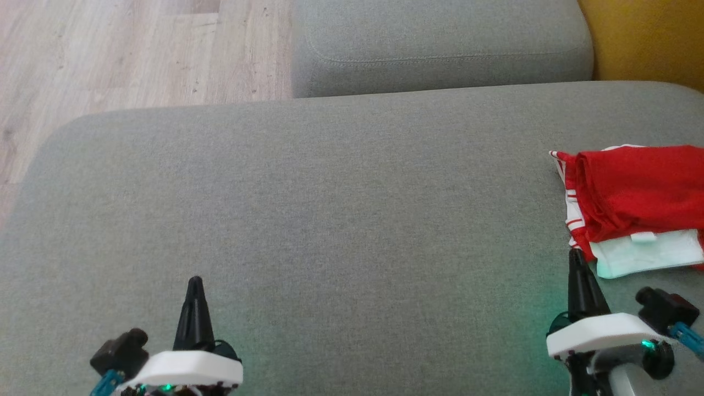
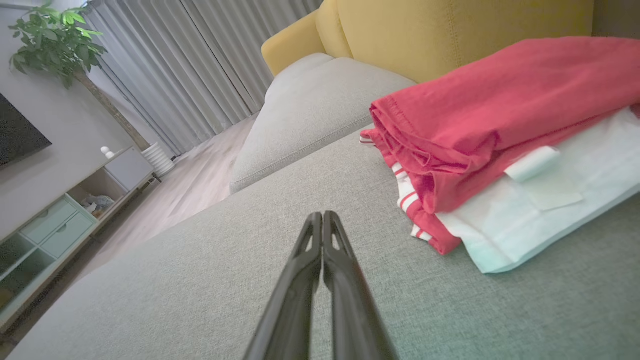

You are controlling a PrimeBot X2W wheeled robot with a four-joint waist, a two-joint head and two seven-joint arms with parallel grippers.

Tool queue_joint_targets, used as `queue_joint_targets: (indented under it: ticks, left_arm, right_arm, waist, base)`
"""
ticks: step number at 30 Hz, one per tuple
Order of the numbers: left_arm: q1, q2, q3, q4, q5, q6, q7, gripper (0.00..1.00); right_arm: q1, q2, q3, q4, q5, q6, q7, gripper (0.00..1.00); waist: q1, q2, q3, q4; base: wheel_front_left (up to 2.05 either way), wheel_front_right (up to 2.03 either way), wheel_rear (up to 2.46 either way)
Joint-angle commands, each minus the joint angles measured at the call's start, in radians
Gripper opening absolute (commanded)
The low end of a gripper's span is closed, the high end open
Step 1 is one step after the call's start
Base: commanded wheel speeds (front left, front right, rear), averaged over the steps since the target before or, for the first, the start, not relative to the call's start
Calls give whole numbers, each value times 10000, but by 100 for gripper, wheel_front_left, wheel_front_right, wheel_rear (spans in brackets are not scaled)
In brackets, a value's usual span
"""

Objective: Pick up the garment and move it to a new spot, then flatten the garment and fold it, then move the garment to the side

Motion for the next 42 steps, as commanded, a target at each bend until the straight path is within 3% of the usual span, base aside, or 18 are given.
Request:
queue_joint_targets:
  ticks: [1,42]
  left_arm:
    - [-511,12,199,-366,-249,-58,62,0]
    - [-664,27,1214,-642,-3758,-284,1269,0]
  right_arm:
    - [-445,-29,-53,-395,333,-1,64,0]
    - [-491,-48,-416,-972,4684,-4,1240,0]
  waist:
    - [0,-1,2,-3]
    - [0,-1,41,-84]
  base:
    - [0,0,0]
    - [0,0,0]
